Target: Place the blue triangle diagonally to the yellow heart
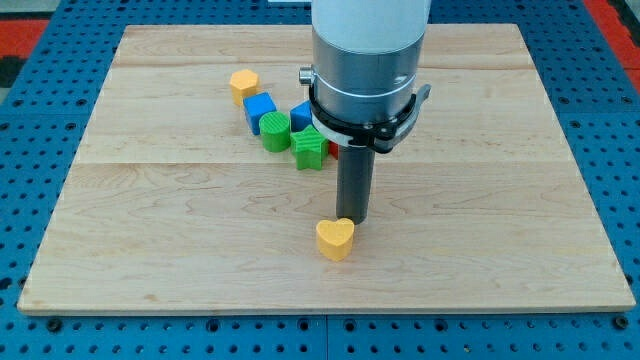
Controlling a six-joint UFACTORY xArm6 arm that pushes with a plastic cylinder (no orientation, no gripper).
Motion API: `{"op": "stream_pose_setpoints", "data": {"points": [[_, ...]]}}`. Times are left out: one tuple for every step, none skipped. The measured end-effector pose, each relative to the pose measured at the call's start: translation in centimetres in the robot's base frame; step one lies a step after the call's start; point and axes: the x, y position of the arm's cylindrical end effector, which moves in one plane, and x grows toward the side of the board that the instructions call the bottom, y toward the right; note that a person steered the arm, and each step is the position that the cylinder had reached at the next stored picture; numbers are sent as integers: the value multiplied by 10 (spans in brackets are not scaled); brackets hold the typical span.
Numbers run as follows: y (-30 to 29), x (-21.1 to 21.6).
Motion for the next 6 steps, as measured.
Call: {"op": "stream_pose_setpoints", "data": {"points": [[15, -15], [77, -60], [118, -116], [105, -162], [75, -196], [11, -206]]}}
